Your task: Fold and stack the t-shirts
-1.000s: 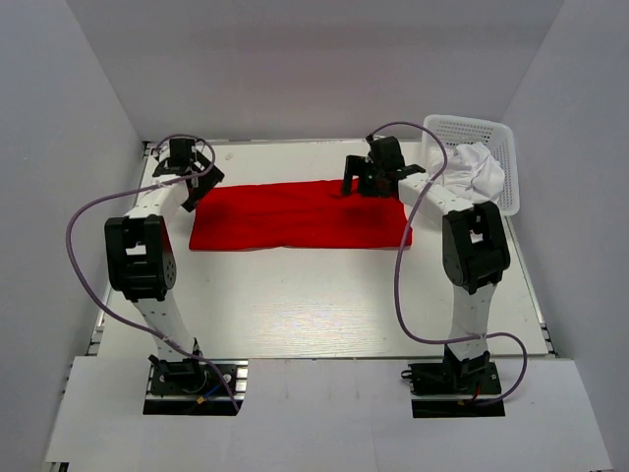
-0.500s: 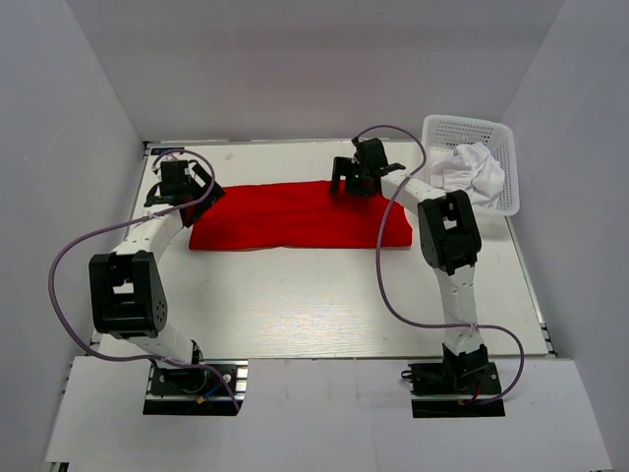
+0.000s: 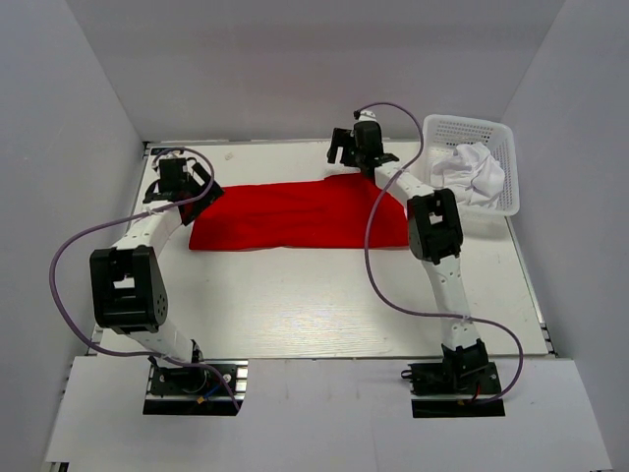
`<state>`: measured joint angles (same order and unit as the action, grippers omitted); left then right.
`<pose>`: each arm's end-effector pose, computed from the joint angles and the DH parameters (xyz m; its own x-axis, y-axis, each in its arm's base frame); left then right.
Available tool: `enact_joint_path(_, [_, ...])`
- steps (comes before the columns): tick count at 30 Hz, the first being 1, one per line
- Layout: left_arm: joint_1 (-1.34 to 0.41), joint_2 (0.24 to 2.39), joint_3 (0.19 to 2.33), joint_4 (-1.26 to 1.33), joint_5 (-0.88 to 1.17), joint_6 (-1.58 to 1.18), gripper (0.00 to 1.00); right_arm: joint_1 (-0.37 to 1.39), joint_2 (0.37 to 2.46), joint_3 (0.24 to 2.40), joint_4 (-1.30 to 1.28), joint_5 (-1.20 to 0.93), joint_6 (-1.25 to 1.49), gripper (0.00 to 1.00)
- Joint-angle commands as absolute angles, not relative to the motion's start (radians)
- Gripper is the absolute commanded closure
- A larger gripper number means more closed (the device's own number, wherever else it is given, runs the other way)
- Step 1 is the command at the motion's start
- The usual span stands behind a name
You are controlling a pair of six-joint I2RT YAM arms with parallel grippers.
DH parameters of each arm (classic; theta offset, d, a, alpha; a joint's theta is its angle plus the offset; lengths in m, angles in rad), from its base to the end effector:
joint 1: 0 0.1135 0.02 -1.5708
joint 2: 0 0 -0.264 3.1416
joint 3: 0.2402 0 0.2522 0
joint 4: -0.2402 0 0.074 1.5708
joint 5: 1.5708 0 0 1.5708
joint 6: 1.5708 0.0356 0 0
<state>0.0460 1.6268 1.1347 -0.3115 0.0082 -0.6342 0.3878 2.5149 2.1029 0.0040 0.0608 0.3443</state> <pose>0.3547 0.0160 0.2353 -0.5554 -0.6187 -0.5556 -0.4585 0.7853 -0.4160 0.5404 0.2184 0.1818 -0.4557 0.1778 -0.8722 -0.1827 0.9403 0.2871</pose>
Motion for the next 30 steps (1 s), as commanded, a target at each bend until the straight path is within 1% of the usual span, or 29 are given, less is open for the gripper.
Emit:
enact_joint_path(1, [0.034,1.578,1.192,-0.276,0.018,-0.575,0.0,0.374,2.382,2.091,0.055,0.071,0.295,0.1])
enact_joint_path(3, [0.025,1.615,1.212,-0.227,0.053,-0.54,0.0,0.379,2.306,1.953,0.069,0.057,0.279,0.1])
enact_joint_path(4, [0.025,1.638,1.236,-0.21,0.133,-0.54,0.0,0.382,2.189,1.856,0.078,0.051,0.264,0.1])
enact_joint_path(5, [0.025,1.664,1.25,-0.177,0.164,-0.529,0.0,0.383,2.15,1.754,0.078,0.045,0.271,0.1])
enact_joint_path(6, [0.025,1.722,1.267,-0.164,0.187,-0.519,0.0,0.387,2.078,1.708,0.074,0.037,0.273,0.1])
enact_joint_path(7, [0.025,1.759,1.307,-0.164,0.222,-0.506,0.0,0.385,2.042,1.565,0.072,0.026,0.287,0.1])
enact_joint_path(9, [0.025,1.834,1.362,-0.164,0.232,-0.486,0.0,0.385,1.923,1.481,0.052,0.011,0.314,0.1])
enact_joint_path(10, [0.025,1.911,1.427,-0.185,0.232,-0.476,0.0,0.388,1.899,1.374,0.042,0.011,0.362,0.1])
enact_joint_path(11, [0.025,1.949,1.466,-0.218,0.232,-0.476,0.0,0.391,1.838,1.341,0.031,0.011,0.38,0.1])
enact_joint_path(13, [0.025,2.015,1.544,-0.29,0.209,-0.456,0.0,0.393,1.81,1.252,0.006,0.011,0.437,0.1])
enact_joint_path(15, [0.015,2.072,1.554,-0.299,0.172,-0.456,0.0,0.39,1.772,1.168,0.003,0.011,0.48,0.1])
enact_joint_path(16, [0.015,2.082,1.543,-0.31,0.129,-0.456,0.0,0.391,1.767,1.151,0.005,0.011,0.483,0.1])
enact_joint_path(18, [0.015,2.092,1.519,-0.31,0.12,-0.465,0.0,0.39,1.764,1.121,0.002,0.009,0.495,0.1])
enact_joint_path(20, [0.015,2.074,1.441,-0.301,0.12,-0.477,0.0,0.39,1.782,1.127,-0.044,0.017,0.506,0.1])
enact_joint_path(22, [0.015,2.014,1.332,-0.313,0.069,-0.538,0.0,0.388,1.844,1.155,-0.077,0.038,0.541,0.1])
enact_joint_path(23, [0.006,1.979,1.281,-0.322,0.06,-0.56,0.0,0.388,1.859,1.217,-0.127,0.04,0.552,0.1])
enact_joint_path(24, [0.006,1.935,1.153,-0.322,0.051,-0.583,0.0,0.385,1.928,1.239,-0.143,0.037,0.554,0.1])
enact_joint_path(25, [-0.009,1.881,1.075,-0.286,0.051,-0.619,0.0,0.387,1.956,1.29,-0.164,0.037,0.555,0.1])
enact_joint_path(26, [-0.02,1.762,0.998,-0.27,0.075,-0.63,0.0,0.388,1.982,1.311,-0.17,0.029,0.555,0.1])
enact_joint_path(27, [-0.047,1.699,0.854,-0.27,0.128,-0.646,0.0,0.387,2.037,1.372,-0.176,0.014,0.554,0.1])
enact_joint_path(29, [-0.092,1.57,0.703,-0.243,0.208,-0.711,0.0,0.387,2.167,1.483,-0.185,-0.032,0.542,0.1])
enact_joint_path(30, [-0.138,1.445,0.539,-0.214,0.339,-0.742,0.0,0.393,2.205,1.631,-0.186,-0.084,0.5,0.1])
